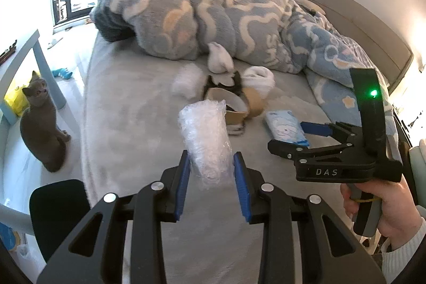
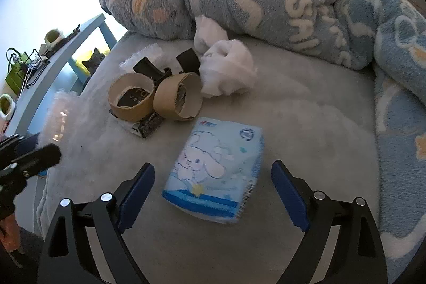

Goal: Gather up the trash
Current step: 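Carry the bubble wrap and tissue pack over the teal trash bin with both tools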

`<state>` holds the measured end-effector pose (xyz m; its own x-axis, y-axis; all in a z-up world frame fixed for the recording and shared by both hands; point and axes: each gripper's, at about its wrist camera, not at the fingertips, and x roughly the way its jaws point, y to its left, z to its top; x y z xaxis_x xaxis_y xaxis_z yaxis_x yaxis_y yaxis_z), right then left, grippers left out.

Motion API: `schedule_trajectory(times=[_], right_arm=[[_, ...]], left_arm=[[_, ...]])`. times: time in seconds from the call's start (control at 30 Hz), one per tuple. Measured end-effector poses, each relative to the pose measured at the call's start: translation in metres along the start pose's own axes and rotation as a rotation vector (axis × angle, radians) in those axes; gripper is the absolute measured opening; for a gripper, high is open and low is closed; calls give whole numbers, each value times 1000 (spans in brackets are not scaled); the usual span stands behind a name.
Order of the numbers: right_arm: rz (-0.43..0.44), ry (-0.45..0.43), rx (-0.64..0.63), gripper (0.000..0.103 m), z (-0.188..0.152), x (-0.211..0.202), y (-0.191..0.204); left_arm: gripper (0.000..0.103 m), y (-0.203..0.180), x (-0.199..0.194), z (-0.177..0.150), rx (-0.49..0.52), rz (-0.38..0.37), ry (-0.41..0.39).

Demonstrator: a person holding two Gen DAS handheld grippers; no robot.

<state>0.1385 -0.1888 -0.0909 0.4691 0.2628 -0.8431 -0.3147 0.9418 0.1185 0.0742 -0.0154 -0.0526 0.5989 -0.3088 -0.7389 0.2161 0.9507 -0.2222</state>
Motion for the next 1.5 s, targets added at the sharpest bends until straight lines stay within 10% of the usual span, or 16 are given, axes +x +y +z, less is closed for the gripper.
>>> schedule_trajectory(times=[0.23, 0.7, 1.5], right_arm=[[-81, 26, 26, 59, 7, 6, 7], [-178, -184, -28, 58, 50, -50, 52], [170, -195, -261, 58, 81, -7, 250]], left_arm=[[35, 31, -14, -1, -37, 39, -20], [35, 106, -36, -14, -129, 161, -8], [35, 245, -42, -81, -262, 297, 150]])
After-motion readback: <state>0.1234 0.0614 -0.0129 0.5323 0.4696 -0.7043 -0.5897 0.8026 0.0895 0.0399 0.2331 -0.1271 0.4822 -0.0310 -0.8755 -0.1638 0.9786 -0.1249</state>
